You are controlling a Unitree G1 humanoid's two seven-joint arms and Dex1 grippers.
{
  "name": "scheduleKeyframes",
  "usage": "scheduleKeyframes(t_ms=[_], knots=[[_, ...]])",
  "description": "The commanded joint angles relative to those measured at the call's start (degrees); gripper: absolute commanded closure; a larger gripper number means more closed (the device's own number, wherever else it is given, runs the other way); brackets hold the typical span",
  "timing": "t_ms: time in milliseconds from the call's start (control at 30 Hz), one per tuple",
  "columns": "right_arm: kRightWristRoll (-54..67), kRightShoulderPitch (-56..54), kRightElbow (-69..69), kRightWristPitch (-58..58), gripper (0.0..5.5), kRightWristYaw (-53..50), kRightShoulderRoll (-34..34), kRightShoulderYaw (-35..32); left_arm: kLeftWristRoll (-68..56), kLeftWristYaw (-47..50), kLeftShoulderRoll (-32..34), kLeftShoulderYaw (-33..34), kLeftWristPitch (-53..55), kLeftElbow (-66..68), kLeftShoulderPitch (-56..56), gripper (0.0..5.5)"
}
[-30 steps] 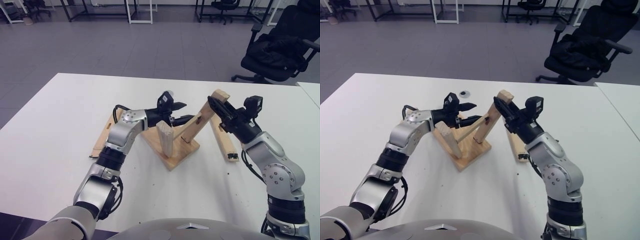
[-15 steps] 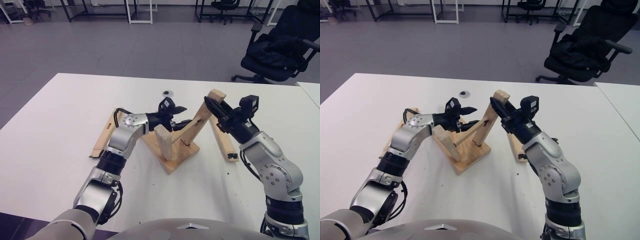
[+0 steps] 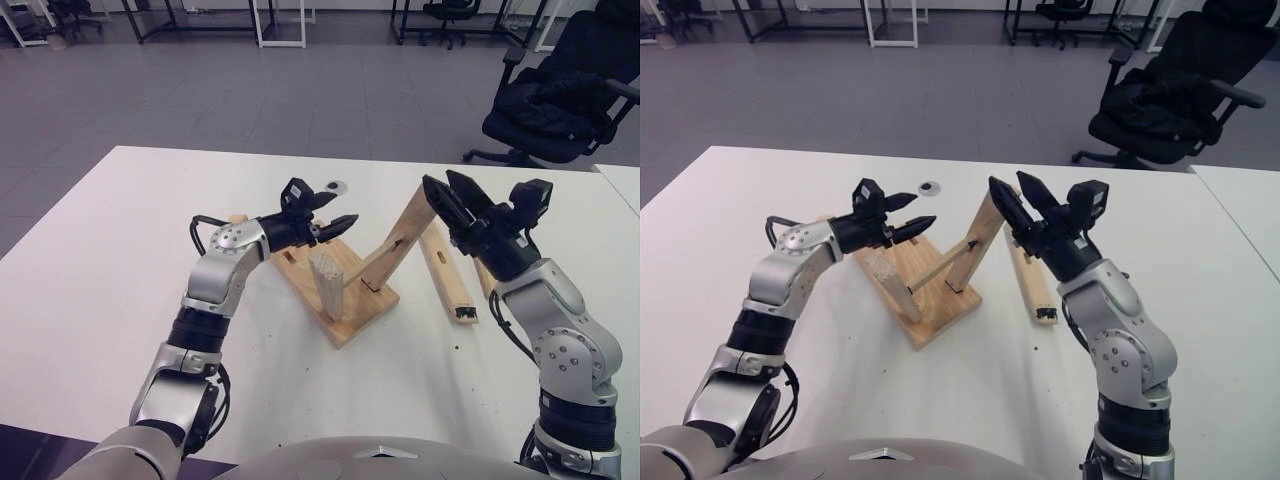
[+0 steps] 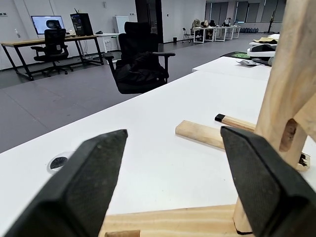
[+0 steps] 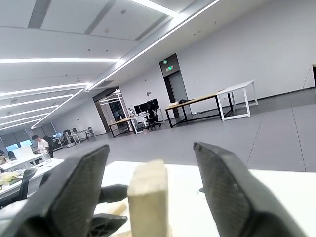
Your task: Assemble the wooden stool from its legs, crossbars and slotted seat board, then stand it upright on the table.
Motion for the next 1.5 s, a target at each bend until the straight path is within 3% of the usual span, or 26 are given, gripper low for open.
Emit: scheduleKeyframes(t_ms=[33, 200, 367, 433, 633, 833, 900, 1033, 1200, 1300, 1400, 1500], knots=[[-8.56, 1.94, 1.49, -0.68, 2.31, 1.03, -1.21, 7.76, -0.96, 1.87, 0.37, 1.65, 2.03, -3.09, 1.78, 2.01], [-28.55, 5.30, 14.93, -1.63, 2.31, 0.11, -5.60, 21.13, -1.73, 4.09, -0.05, 3.03, 3.70, -5.09, 3.51, 2.01], [-29.38, 7.83, 13.94, -1.42, 2.31, 0.52, -5.82, 21.49, -1.70, 8.82, -3.23, 2.67, 4.12, -7.57, 6.19, 2.01], [-27.73, 8.14, 12.13, -2.59, 2.31, 0.87, -5.33, 19.89, -1.09, 10.90, -3.87, 2.50, 3.77, -9.48, 8.13, 2.01], [-13.36, 8.84, 1.20, -6.20, 2.31, 3.40, -2.85, 6.64, 3.00, 19.85, -0.85, 8.55, 2.78, -16.61, 15.38, 2.01], [-5.14, 22.96, -5.02, -3.00, 2.31, 17.33, -14.15, -3.85, 9.32, 23.45, 2.25, 6.77, 3.39, -22.06, 35.04, 2.01], [-9.68, 23.39, -0.29, -3.11, 2.31, 20.14, -17.74, -2.22, 12.21, 22.70, 5.07, 4.83, 4.25, -21.11, 36.74, 2.01], [-35.03, 7.63, 26.00, -15.54, 2.31, 17.73, -17.22, 14.37, 15.83, 21.71, 5.81, 0.55, 2.44, -14.17, 32.25, 2.01], [-52.14, -4.92, 46.86, -27.09, 2.31, 17.89, -13.44, 27.84, 19.09, 17.78, 5.38, -6.93, 1.64, -2.60, 23.38, 2.01], [-47.33, -2.80, 42.15, -26.61, 2.31, 22.85, -12.70, 26.69, 19.73, 16.24, 2.45, -9.54, -0.86, 6.72, 16.15, 2.01], [-48.99, -1.52, 39.53, -25.51, 2.31, 17.43, -11.78, 24.08, 20.63, 17.57, -0.80, -9.55, -5.82, 17.25, 8.69, 2.01], [-46.46, 2.85, 30.75, -20.60, 2.31, 9.61, -9.34, 16.85, 20.03, 19.95, -0.50, -5.68, -9.29, 19.58, 7.02, 2.01]])
